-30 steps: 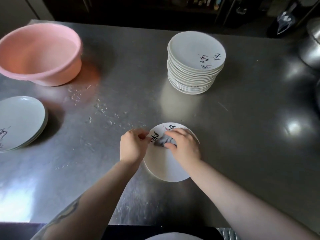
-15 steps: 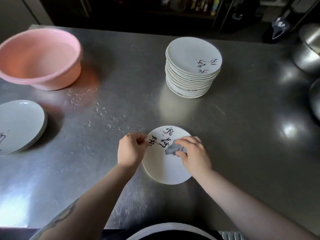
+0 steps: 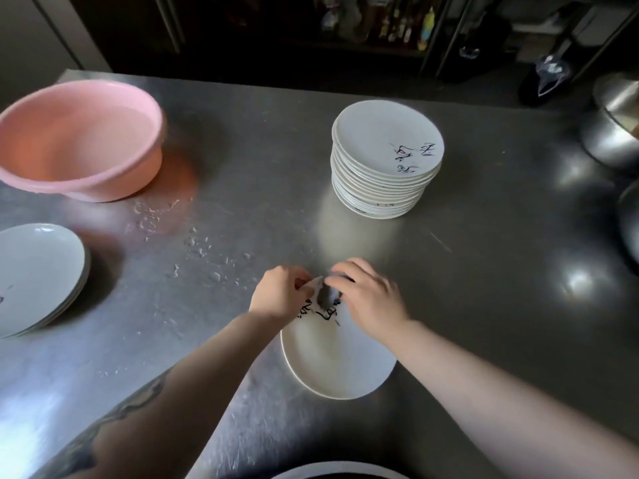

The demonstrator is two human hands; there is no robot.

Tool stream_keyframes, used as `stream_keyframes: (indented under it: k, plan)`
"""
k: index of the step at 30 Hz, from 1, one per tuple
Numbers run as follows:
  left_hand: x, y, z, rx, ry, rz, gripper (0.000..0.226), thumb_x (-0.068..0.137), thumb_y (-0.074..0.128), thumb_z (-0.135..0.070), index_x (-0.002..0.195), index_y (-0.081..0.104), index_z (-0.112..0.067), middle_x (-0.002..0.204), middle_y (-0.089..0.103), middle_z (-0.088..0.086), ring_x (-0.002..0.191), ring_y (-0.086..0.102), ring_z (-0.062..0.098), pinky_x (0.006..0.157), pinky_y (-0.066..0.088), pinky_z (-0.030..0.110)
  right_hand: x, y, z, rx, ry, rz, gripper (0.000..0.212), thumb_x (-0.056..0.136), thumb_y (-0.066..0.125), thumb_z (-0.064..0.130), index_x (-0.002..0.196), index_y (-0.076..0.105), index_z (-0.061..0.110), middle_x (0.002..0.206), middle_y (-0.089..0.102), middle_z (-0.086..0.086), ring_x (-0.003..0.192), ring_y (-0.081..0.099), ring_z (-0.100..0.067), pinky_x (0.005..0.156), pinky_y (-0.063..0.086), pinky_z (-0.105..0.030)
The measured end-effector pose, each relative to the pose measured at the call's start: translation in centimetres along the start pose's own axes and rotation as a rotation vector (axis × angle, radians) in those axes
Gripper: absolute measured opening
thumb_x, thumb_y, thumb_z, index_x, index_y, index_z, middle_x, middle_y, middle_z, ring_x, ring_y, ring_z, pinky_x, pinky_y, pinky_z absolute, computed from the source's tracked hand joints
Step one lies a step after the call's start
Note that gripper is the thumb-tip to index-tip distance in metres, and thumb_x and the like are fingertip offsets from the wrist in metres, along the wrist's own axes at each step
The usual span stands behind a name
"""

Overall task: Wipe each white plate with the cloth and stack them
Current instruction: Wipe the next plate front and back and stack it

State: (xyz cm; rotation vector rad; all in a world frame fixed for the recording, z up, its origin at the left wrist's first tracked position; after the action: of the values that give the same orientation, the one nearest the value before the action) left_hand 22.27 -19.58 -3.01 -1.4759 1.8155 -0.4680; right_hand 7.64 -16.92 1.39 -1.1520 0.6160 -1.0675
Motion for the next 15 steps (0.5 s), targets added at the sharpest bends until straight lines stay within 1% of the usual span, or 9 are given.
stream_keyframes:
  k: [2, 4, 5, 7, 8, 10, 12, 14, 15]
  plan:
    - [0.1, -0.3, 0.2, 0.0, -0.017, -0.002, 0.012, 0.081, 0.071, -0.015, 0.09, 0.077, -0.019, 0.085, 0.075, 0.001, 0.083, 0.068, 0.019, 0.076, 0.054, 0.03, -0.1, 0.2, -0.4, -0.012, -0.002, 0.007, 0.033, 0.068, 0.075, 0.005, 0.098, 0.071, 0.018, 0.105, 0.065, 0.004, 0.101, 0.062, -0.021, 0.053, 0.055, -0.033]
    - [0.1, -0.5, 0.9, -0.008, -0.048, 0.014, 0.01, 0.079, 0.073, -0.012, 0.085, 0.076, -0.018, 0.083, 0.074, -0.001, 0.081, 0.068, 0.016, 0.073, 0.054, 0.026, -0.6, 0.0, -1.5, -0.011, 0.054, 0.025, 0.028, 0.074, 0.074, 0.01, 0.1, 0.071, 0.018, 0.104, 0.064, 0.004, 0.103, 0.06, -0.022, 0.056, 0.055, -0.037]
    - [-0.1, -0.5, 1.3, -0.014, -0.064, 0.029, 0.01, 0.078, 0.074, -0.01, 0.079, 0.074, -0.02, 0.079, 0.073, -0.003, 0.077, 0.068, 0.014, 0.068, 0.053, 0.022, -1.0, -0.2, -2.1, -0.003, 0.095, 0.024, 0.026, 0.075, 0.074, 0.011, 0.1, 0.07, 0.018, 0.104, 0.063, 0.003, 0.104, 0.059, -0.022, 0.059, 0.055, -0.039]
    - [-0.9, -0.4, 2.1, 0.006, -0.089, 0.076, 0.022, 0.073, 0.077, -0.011, 0.066, 0.066, -0.028, 0.071, 0.068, -0.011, 0.069, 0.064, 0.008, 0.057, 0.046, 0.014, -1.7, -0.4, -2.7, 0.027, 0.145, 0.011, 0.027, 0.073, 0.075, 0.006, 0.098, 0.071, 0.015, 0.103, 0.064, 0.001, 0.104, 0.058, -0.024, 0.062, 0.054, -0.04]
    - [-1.3, -0.4, 2.4, 0.046, -0.09, 0.107, 0.024, 0.071, 0.078, -0.013, 0.063, 0.063, -0.029, 0.069, 0.066, -0.013, 0.067, 0.062, 0.007, 0.055, 0.045, 0.013, -2.0, -0.3, -2.6, 0.047, 0.147, 0.008, 0.028, 0.071, 0.075, 0.002, 0.097, 0.072, 0.013, 0.102, 0.065, 0.0, 0.102, 0.059, -0.026, 0.063, 0.054, -0.04]
    - [-1.5, -0.1, 2.1, 0.113, -0.072, 0.136, 0.018, 0.068, 0.076, -0.019, 0.063, 0.062, -0.029, 0.071, 0.067, -0.012, 0.072, 0.064, 0.01, 0.063, 0.052, 0.021, -1.9, -0.1, -2.0, 0.08, 0.128, -0.002, 0.03, 0.069, 0.073, -0.004, 0.095, 0.072, 0.01, 0.1, 0.066, -0.003, 0.099, 0.059, -0.029, 0.064, 0.054, -0.041]
    - [-1.2, 0.0, 0.9, 0.057, -0.026, 0.08, 0.008, 0.069, 0.073, -0.028, 0.071, 0.066, -0.026, 0.073, 0.069, -0.011, 0.073, 0.065, 0.013, 0.068, 0.055, 0.028, -1.5, 0.0, -1.5, 0.081, 0.121, -0.013, 0.029, 0.07, 0.072, -0.004, 0.096, 0.072, 0.009, 0.102, 0.066, -0.003, 0.101, 0.058, -0.029, 0.066, 0.054, -0.041]
    - [-0.9, 0.3, -0.6, 0.027, 0.022, 0.018, 0.015, 0.078, 0.071, -0.033, 0.076, 0.066, -0.019, 0.069, 0.066, -0.006, 0.068, 0.06, 0.02, 0.067, 0.053, 0.032, -1.2, 0.1, -1.3, 0.081, 0.113, -0.019, 0.028, 0.072, 0.072, -0.001, 0.098, 0.072, 0.009, 0.105, 0.066, -0.003, 0.103, 0.058, -0.028, 0.069, 0.054, -0.04]
    - [-0.8, 0.5, -1.0, 0.032, 0.03, 0.013, 0.017, 0.082, 0.069, -0.033, 0.077, 0.068, -0.016, 0.069, 0.067, -0.002, 0.069, 0.061, 0.024, 0.067, 0.053, 0.034, -1.1, 0.1, -1.3, 0.085, 0.104, -0.017, 0.028, 0.072, 0.073, 0.001, 0.099, 0.072, 0.009, 0.105, 0.066, -0.003, 0.103, 0.058, -0.028, 0.07, 0.053, -0.039]
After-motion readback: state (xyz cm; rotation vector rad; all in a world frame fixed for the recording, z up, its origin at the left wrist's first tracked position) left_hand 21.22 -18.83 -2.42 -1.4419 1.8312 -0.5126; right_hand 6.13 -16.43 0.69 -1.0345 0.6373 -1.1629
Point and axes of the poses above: each hand's wrist, its own x-axis towards the middle knuckle, its own y-axis out of the palm, z = x × y, the point moved 6 cm from there along x, towards the middle knuckle
